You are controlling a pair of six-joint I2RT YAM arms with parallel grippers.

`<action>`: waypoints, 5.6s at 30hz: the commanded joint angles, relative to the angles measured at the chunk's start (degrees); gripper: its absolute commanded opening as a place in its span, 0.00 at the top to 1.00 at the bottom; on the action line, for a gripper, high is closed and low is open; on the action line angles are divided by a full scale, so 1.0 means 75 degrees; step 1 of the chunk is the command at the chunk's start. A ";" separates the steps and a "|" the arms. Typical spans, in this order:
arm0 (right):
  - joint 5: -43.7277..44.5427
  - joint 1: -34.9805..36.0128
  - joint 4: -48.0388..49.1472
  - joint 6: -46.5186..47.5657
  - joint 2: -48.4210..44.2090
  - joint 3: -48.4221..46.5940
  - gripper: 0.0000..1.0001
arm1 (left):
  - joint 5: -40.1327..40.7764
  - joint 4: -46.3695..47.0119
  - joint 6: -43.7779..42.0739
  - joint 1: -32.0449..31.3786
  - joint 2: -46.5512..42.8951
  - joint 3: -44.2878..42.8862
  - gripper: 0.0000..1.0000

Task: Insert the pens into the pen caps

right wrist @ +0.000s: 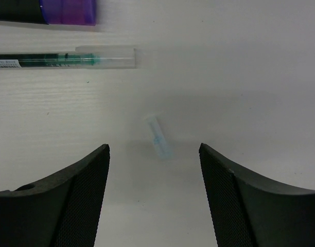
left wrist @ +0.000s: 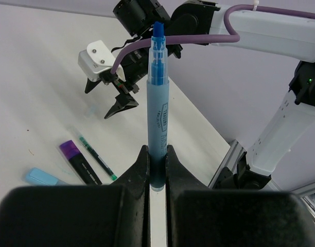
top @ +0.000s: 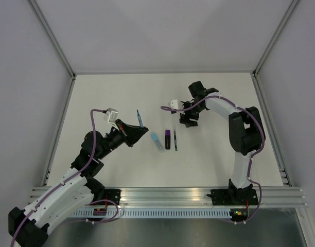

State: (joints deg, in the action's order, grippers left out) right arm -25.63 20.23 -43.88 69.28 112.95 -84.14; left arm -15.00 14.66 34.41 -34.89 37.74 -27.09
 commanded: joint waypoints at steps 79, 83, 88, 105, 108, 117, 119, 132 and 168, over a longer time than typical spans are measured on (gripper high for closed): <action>-0.0286 0.0982 1.0496 -1.3569 -0.5952 0.3140 1.00 | -0.2580 0.1678 -0.0253 -0.0093 0.1284 -0.0314 0.98; -0.0030 0.1193 1.3135 -1.5527 -0.6375 0.4770 1.00 | -0.2780 0.1889 -0.0393 -0.0281 0.1379 -0.0325 0.98; 0.0288 0.1591 1.4625 -1.6350 -0.6376 0.5874 1.00 | -0.3109 0.2194 -0.0393 -0.0339 0.1332 -0.0267 0.98; 0.0288 0.2611 1.5929 -1.6385 -0.5474 0.6203 1.00 | -0.3238 0.2171 -0.0370 -0.0363 0.1531 -0.0360 0.98; 0.0265 0.2682 1.5917 -1.6338 -0.5321 0.6144 1.00 | -0.3249 0.2171 -0.0370 -0.0351 0.1543 -0.0360 0.98; 0.0159 0.2787 1.5893 -1.6057 -0.5134 0.6249 1.00 | -0.3238 0.2148 -0.0381 -0.0351 0.1472 -0.0349 0.98; 0.0147 0.2799 1.5893 -1.5987 -0.5122 0.6273 1.00 | -0.3238 0.2147 -0.0393 -0.0351 0.1484 -0.0337 0.98; -0.0180 0.2822 1.6057 -1.5881 -0.4864 0.6285 1.00 | -0.3226 0.2136 -0.0393 -0.0363 0.1461 -0.0349 0.98; 0.0077 0.3490 1.3000 -1.3925 -0.6036 0.6309 0.51 | -0.3050 0.2089 -0.0393 -0.0363 0.1156 -0.0267 0.98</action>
State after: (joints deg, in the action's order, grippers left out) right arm -24.99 46.11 58.70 -38.46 69.73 -33.82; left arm -37.60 26.89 32.10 -37.47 46.46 -27.49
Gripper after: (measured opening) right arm 0.468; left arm 0.085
